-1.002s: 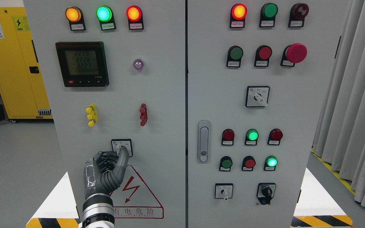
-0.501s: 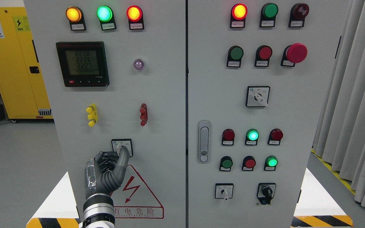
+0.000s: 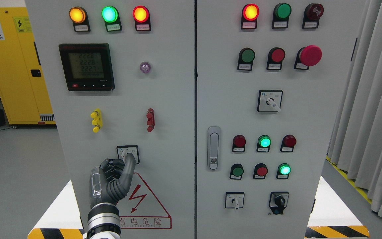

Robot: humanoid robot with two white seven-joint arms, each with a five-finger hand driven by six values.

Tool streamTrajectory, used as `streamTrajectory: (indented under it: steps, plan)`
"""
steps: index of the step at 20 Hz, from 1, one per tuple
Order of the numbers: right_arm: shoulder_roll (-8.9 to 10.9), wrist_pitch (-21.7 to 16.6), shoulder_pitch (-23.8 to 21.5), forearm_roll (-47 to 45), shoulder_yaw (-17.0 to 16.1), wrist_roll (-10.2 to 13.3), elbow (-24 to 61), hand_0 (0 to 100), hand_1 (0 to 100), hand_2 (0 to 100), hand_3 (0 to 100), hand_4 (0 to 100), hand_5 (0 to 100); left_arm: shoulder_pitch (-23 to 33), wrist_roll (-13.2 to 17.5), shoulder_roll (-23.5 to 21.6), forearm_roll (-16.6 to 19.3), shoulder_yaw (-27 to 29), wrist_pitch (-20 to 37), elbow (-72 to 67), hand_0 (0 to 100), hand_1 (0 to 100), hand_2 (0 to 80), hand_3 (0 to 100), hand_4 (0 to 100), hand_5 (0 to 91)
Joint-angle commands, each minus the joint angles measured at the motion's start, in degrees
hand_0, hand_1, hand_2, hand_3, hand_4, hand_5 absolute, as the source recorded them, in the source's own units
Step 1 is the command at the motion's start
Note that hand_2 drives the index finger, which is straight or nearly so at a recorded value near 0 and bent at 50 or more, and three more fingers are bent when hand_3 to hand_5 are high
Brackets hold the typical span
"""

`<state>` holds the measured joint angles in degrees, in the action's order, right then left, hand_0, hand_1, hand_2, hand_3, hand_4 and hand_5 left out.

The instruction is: Turn on light switch 1

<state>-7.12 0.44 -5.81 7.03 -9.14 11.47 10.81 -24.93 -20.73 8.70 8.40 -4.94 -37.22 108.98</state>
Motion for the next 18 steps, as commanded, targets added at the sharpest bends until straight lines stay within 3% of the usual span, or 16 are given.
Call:
streamTrajectory:
  steps: [1,13,18]
  plan:
    - [0.0,0.0,0.01,0.0,0.0,-0.04,0.0,0,50,4,0,0,0,-0.03,-1.15,0.0,0.04,0.1,0.48,0.09,53,56,62.2,92,90,86.1]
    - [0.0,0.0,0.01,0.0,0.0,-0.04,0.0,0,50,4,0,0,0,-0.03,-1.15,0.0,0.12,0.1,0.74,0.18,55,53,61.2,92,90,86.0]
    - [0.0,0.0,0.01,0.0,0.0,0.04,0.0,0,50,4,0,0,0,-0.03,-1.15,0.0,0.04,0.1,0.74,0.18,50,51,61.1,92,90,86.0]
